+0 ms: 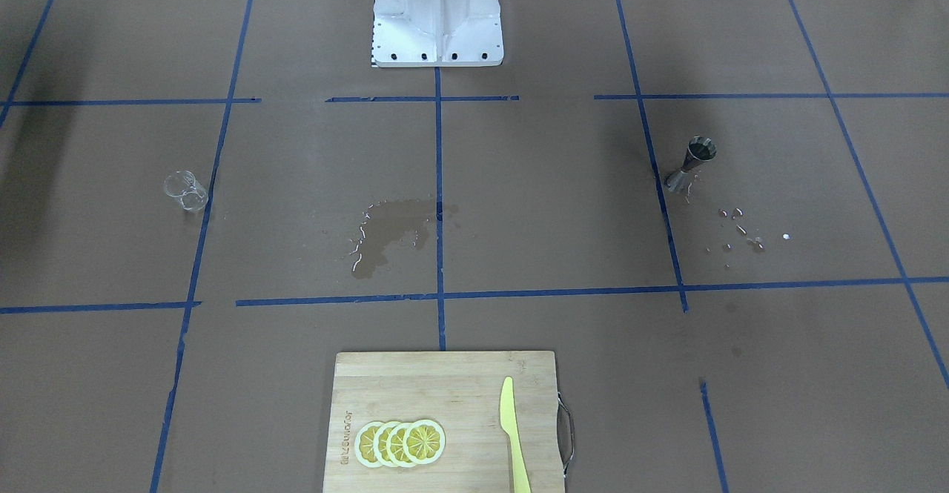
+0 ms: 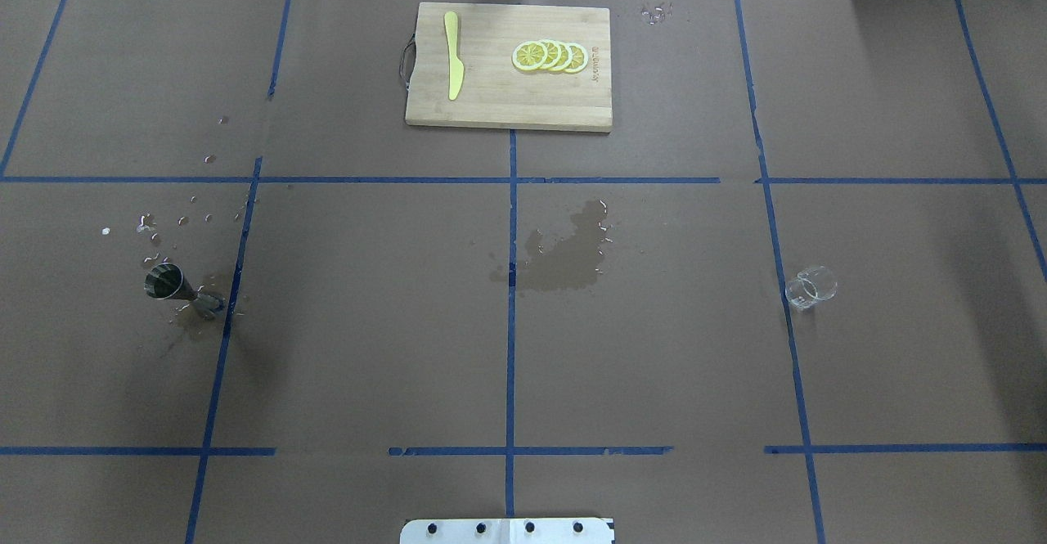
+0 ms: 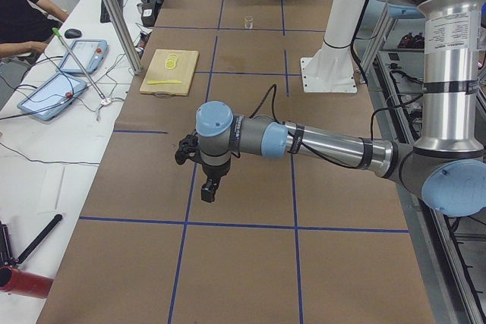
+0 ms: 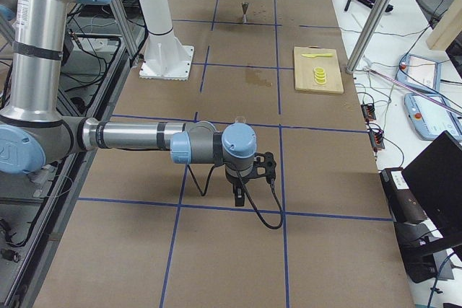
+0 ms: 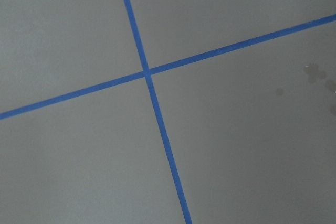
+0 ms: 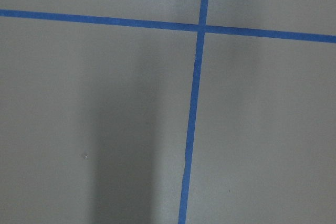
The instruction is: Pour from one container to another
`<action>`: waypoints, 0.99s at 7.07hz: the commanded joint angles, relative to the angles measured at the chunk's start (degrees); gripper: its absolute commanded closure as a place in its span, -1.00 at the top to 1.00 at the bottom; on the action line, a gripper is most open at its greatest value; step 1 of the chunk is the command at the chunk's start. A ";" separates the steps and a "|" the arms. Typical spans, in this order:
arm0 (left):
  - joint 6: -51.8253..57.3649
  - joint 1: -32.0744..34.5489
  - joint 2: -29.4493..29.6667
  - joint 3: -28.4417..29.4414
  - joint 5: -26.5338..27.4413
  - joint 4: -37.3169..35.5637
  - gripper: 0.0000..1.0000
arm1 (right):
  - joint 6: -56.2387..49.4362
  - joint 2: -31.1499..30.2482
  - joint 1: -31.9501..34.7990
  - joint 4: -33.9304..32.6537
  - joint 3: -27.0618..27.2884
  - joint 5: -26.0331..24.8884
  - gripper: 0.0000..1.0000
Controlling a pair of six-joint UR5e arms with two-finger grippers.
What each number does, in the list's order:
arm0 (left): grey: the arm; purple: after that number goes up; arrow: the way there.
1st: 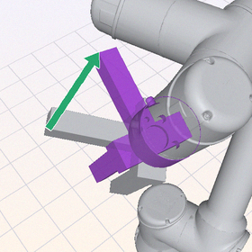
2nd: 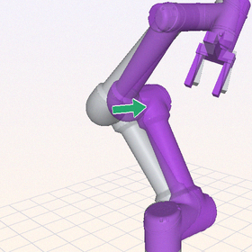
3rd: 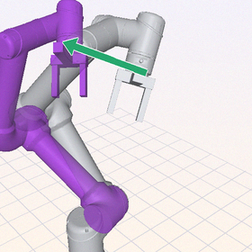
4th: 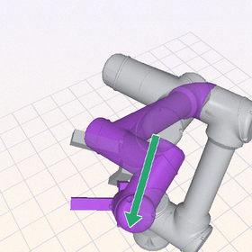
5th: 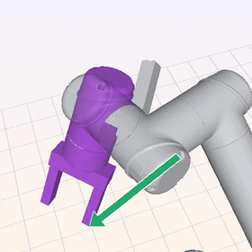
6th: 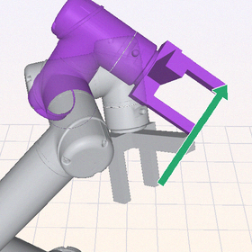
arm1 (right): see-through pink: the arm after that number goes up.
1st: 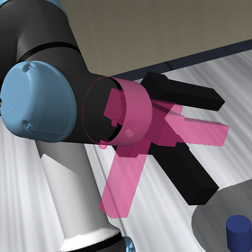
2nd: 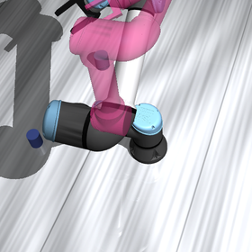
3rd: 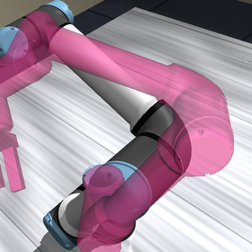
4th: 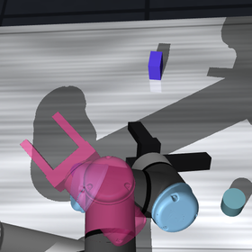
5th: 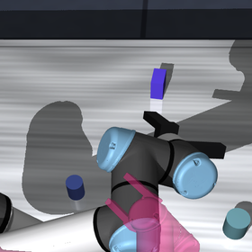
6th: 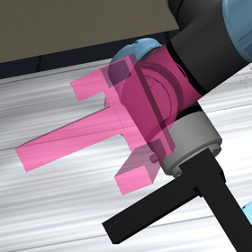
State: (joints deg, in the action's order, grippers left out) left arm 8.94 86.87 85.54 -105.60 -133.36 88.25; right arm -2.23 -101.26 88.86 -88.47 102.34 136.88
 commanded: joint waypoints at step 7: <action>-0.15 0.23 0.77 -0.31 0.03 -0.27 1.00 | 9.35 -0.17 0.00 0.14 0.14 0.23 1.00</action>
State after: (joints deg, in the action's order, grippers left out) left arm 8.89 87.20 86.73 -105.71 -133.30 87.95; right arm 6.70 -101.41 88.86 -88.37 102.26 136.97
